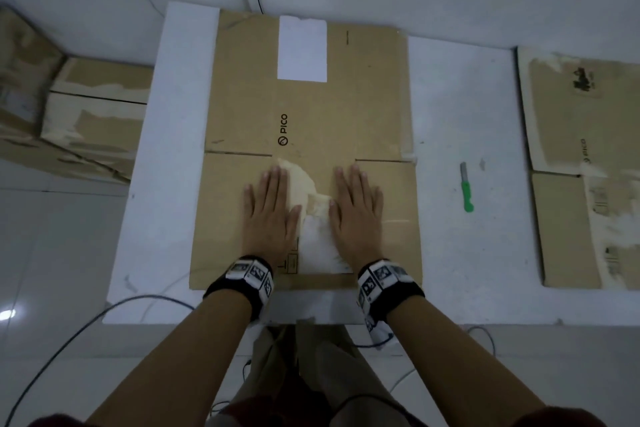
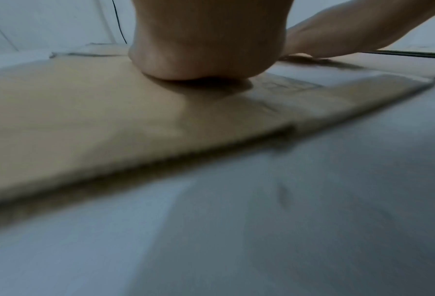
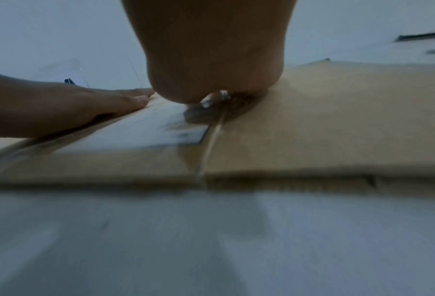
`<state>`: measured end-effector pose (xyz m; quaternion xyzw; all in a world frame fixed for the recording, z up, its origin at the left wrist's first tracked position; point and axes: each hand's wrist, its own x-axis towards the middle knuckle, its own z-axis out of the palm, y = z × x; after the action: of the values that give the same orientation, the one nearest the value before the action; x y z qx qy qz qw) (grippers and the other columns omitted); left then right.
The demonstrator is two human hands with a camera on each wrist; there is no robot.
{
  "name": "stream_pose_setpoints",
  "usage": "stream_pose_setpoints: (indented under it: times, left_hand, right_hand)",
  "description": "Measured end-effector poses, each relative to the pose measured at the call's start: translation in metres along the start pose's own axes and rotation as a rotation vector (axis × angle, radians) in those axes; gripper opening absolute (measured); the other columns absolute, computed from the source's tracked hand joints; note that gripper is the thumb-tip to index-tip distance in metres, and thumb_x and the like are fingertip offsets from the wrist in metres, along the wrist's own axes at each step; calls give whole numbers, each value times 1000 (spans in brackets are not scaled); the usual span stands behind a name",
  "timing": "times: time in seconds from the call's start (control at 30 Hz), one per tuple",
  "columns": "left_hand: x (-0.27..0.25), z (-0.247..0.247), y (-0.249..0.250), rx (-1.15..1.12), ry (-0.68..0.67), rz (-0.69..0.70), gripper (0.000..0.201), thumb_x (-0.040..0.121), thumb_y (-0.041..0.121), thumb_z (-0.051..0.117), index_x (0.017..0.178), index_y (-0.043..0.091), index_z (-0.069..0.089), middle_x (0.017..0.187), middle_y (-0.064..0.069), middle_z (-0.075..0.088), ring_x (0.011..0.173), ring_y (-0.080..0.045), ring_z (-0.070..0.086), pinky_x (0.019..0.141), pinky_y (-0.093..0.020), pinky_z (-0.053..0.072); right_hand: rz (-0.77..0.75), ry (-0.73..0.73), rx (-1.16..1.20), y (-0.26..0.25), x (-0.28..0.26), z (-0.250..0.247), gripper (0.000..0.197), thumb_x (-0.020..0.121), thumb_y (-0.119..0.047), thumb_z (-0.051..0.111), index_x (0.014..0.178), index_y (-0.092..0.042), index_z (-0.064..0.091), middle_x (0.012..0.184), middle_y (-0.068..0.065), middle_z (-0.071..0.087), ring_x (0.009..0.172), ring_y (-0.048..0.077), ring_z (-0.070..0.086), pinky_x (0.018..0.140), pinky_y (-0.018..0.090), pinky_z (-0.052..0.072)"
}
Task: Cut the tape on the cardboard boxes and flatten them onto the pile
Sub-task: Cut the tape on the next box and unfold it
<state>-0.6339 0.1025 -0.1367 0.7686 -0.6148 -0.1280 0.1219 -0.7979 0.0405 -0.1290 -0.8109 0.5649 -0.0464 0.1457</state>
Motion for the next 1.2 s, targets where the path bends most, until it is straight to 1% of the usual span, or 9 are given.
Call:
stream_pose_setpoints:
  times: [0.13, 0.33, 0.4, 0.5, 0.57, 0.67, 0.9, 1.07, 1.2]
  left_hand:
    - [-42, 5, 2, -3, 14, 48, 63, 98, 39, 27, 151, 5, 23, 159, -10, 18, 148, -23, 14, 117, -53, 13]
    - [-40, 7, 2, -32, 26, 34, 63, 96, 40, 29, 149, 6, 28, 157, -8, 24, 146, -21, 18, 119, -50, 7]
    - [-39, 5, 3, -58, 52, 18, 59, 95, 37, 32, 144, 7, 40, 151, -9, 37, 141, -23, 32, 117, -49, 12]
    - [-16, -4, 7, -77, 150, -18, 45, 93, 30, 36, 125, 7, 57, 129, -11, 58, 114, -29, 57, 100, -44, 27]
    - [15, -10, 9, -58, 152, 0, 45, 95, 30, 38, 131, 8, 53, 134, -11, 55, 117, -28, 51, 98, -42, 29]
    - [70, -10, 4, -54, 112, 61, 55, 98, 35, 29, 145, 8, 38, 151, -12, 37, 139, -26, 33, 109, -43, 19]
    - [190, -14, -26, -34, -21, 49, 66, 96, 44, 13, 152, 10, 20, 158, -12, 17, 147, -26, 14, 117, -51, 4]
    - [213, -13, -34, -14, 18, 58, 62, 98, 43, 16, 152, 12, 21, 159, -8, 17, 148, -22, 14, 118, -51, 5]
    - [213, -12, -33, -3, 31, 64, 62, 98, 42, 15, 154, 14, 14, 161, -6, 9, 148, -19, 5, 119, -48, 0]
  right_hand:
    - [-16, 36, 3, -5, -48, 11, 59, 102, -39, 28, 157, -24, 16, 165, 4, 10, 152, 19, 5, 121, 51, 9]
    - [-4, 85, 28, -6, -50, 15, 60, 98, -40, 37, 155, -24, 26, 163, 2, 19, 151, 17, 13, 121, 50, 12]
    - [-2, 89, 47, -7, -50, 12, 58, 98, -41, 37, 153, -24, 31, 161, 2, 25, 150, 19, 18, 120, 49, 12]
    - [34, 115, 60, -11, -30, 3, 48, 95, -36, 43, 140, -24, 47, 148, 4, 40, 139, 25, 36, 112, 50, 23]
    - [51, 137, 25, -15, -2, -1, 48, 95, -35, 43, 140, -21, 46, 148, 7, 40, 139, 28, 35, 112, 51, 22]
    - [37, 143, 10, -17, 55, -1, 57, 98, -37, 37, 151, -14, 34, 157, 10, 30, 147, 27, 23, 116, 50, 12]
    - [-7, 99, 32, -8, 177, -5, 67, 96, -44, 20, 155, -13, 24, 162, 6, 20, 151, 21, 15, 121, 50, 10]
    - [-33, 128, -6, -4, 206, -2, 64, 99, -44, 21, 156, -16, 19, 164, 4, 16, 152, 19, 10, 122, 49, 9]
    - [-34, 110, 1, -5, 206, -3, 64, 99, -43, 23, 157, -17, 18, 164, 3, 14, 152, 17, 7, 122, 47, 6]
